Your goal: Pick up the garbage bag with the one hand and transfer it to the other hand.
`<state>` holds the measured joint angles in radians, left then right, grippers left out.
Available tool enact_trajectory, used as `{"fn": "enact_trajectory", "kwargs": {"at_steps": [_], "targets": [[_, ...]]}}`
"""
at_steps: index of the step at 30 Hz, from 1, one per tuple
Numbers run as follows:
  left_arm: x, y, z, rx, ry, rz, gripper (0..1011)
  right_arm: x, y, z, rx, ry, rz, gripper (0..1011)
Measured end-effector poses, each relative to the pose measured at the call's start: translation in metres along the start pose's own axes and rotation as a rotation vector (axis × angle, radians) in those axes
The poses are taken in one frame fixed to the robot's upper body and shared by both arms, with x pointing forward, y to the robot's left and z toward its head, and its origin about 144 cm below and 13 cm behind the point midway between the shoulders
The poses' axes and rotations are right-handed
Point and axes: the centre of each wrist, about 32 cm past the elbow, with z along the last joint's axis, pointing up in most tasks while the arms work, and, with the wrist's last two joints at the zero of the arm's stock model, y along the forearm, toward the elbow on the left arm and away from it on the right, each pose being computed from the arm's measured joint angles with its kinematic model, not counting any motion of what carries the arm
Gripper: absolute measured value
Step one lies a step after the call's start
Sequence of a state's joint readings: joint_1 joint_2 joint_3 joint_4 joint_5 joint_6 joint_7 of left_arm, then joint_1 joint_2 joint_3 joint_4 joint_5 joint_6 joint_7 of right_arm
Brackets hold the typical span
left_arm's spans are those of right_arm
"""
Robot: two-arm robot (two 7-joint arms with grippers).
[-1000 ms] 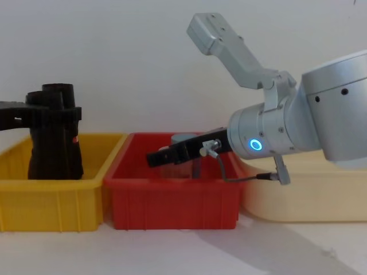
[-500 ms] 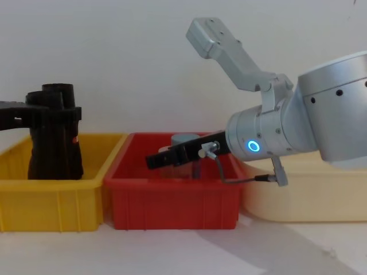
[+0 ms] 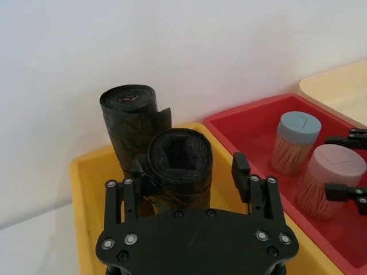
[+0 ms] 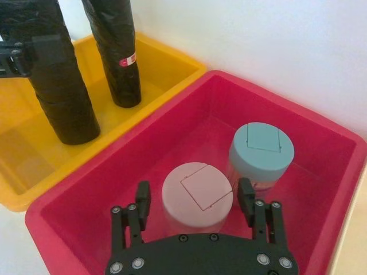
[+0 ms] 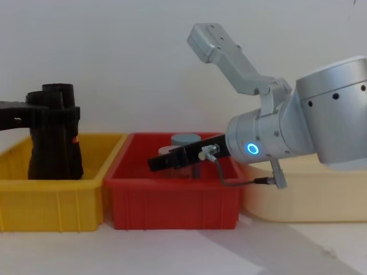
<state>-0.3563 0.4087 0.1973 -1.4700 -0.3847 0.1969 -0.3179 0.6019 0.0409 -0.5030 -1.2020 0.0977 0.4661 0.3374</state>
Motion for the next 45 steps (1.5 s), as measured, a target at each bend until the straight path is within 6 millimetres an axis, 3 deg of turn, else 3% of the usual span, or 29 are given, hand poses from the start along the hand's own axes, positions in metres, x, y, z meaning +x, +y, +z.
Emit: {"fn": "enact_trajectory", "kwargs": {"at_steps": [3,11,16,31,45], "targets": [[0.0,0.0,0.0,0.0,0.0,0.0,867,0.0005,0.0004,-0.0004,-0.001,0.002,-0.001,895],[0.0,0.0,0.0,0.0,0.0,0.0,617,0.001,0.0012,-0.0009,-0.002,0.004,-0.001,666],[0.0,0.0,0.0,0.0,0.0,0.0,447,0.0014,0.0015,-0.0013,-0.002,0.006,-0.001,666],[0.0,0.0,0.0,0.0,0.0,0.0,353,0.0017,0.0018,-0.0013,-0.003,0.007,-0.001,665],[-0.0003,-0.0004,0.0004,-0.001,-0.002,-0.001,352,0.0017,0.0014,-0.0014,-0.003,0.008,-0.002,666]]}}
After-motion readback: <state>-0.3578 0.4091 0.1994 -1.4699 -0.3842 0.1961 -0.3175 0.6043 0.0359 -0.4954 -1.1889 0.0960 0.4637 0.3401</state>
